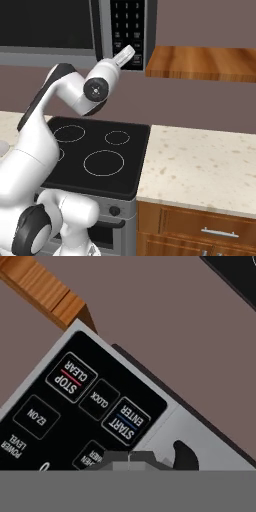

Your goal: Pick the corn from the counter and place it in the microwave. Then turn on the microwave.

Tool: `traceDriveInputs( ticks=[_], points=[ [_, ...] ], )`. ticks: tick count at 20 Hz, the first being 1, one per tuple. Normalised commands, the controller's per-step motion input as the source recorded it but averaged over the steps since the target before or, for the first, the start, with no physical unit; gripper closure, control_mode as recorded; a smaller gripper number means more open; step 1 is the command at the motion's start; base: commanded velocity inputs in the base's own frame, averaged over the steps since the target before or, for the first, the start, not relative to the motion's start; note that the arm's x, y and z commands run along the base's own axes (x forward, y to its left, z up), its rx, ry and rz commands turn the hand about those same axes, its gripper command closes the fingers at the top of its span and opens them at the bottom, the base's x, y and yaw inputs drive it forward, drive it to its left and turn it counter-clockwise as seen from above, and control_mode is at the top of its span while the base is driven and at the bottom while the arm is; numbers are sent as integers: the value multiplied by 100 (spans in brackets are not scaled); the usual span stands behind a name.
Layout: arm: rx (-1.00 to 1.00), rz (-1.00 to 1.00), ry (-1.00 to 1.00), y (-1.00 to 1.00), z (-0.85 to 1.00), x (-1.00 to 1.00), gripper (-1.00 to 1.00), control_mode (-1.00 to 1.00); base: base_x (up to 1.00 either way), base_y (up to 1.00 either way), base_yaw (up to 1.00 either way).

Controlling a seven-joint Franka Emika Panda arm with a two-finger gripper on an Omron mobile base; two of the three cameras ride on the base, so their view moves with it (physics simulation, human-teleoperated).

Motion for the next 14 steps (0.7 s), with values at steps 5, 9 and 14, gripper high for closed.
traceDriveInputs(
  ticks=[5, 9, 14],
  points=[
    [6, 0, 1, -2, -4, 15, 100, -100, 0, 0, 0],
    [5, 0, 0, -4, 0, 15, 100, -100, 0, 0, 0],
    [2, 0, 0, -2, 0, 17, 100, -100, 0, 0, 0]
  ],
)
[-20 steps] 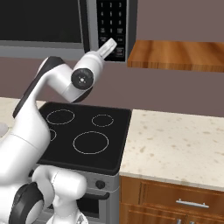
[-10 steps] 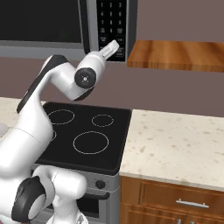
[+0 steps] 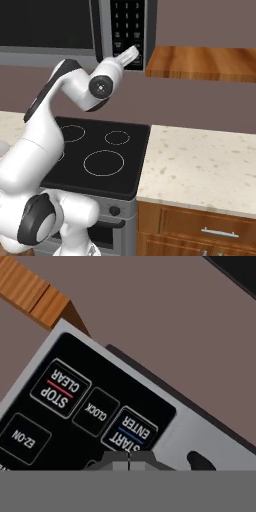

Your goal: Pick the corn from the counter and place it in the microwave. Then turn on the microwave.

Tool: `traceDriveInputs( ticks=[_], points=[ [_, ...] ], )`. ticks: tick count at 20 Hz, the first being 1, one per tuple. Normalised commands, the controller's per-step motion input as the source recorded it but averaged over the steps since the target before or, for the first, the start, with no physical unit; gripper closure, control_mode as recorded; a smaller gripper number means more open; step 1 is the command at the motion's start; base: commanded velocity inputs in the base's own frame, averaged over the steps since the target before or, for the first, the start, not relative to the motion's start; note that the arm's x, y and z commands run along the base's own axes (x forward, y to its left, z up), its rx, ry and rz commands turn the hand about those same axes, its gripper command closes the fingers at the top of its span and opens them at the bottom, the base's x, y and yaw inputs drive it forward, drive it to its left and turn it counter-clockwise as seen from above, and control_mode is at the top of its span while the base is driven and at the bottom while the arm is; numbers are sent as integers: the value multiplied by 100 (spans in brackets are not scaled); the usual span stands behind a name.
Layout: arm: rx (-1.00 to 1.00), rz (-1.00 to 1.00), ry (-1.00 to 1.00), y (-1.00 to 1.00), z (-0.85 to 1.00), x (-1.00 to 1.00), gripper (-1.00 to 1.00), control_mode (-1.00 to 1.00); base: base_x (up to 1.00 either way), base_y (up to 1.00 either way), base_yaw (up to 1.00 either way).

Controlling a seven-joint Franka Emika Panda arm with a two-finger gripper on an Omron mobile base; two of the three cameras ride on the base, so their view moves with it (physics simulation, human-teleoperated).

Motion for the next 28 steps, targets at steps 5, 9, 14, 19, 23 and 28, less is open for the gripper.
traceDriveInputs(
  ticks=[5, 9, 14, 19, 23, 28],
  points=[
    [2, 0, 0, 0, 0, 21, 100, -100, 0, 0, 0],
    [3, 0, 0, -2, 0, 22, 100, -100, 0, 0, 0],
    [3, 0, 1, 0, 0, 25, 100, -100, 0, 0, 0],
    [4, 0, 2, -2, 0, 27, 100, -100, 0, 0, 0],
    [4, 0, 2, -3, 0, 25, 100, -100, 0, 0, 0],
    [2, 0, 0, -1, 0, 7, 100, -100, 0, 0, 0]
  ],
)
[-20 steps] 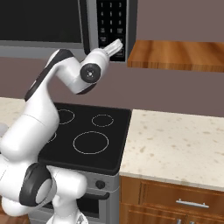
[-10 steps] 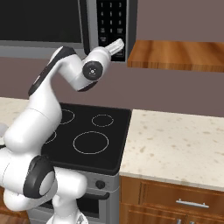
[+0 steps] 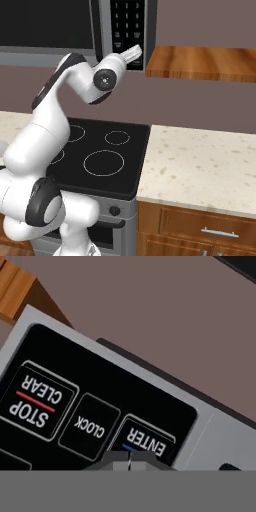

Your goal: Pick the corn from the counter and place it in the microwave. Then turn on the microwave.

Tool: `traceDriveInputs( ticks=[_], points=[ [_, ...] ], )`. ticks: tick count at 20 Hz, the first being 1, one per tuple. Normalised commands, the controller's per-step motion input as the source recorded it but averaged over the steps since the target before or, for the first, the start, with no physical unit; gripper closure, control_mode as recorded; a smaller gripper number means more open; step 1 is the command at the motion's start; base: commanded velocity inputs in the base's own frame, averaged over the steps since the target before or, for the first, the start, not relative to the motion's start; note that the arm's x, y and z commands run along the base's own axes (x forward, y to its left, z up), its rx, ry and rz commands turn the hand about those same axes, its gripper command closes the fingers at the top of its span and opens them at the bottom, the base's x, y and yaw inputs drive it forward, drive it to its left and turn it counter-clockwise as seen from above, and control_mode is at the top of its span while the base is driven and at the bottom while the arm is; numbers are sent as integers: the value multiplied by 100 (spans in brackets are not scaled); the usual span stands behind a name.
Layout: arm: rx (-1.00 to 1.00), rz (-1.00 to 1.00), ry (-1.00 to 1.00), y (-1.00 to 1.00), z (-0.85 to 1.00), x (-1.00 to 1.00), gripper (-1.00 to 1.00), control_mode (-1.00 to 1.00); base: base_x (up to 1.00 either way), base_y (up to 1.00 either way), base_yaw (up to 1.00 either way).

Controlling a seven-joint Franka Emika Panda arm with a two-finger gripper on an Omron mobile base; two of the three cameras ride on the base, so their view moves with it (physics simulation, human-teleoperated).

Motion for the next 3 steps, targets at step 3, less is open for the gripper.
traceDriveInputs(
  ticks=[3],
  points=[
    [1, 0, 0, -2, 0, -2, 100, -100, 0, 0, 0]
  ],
)
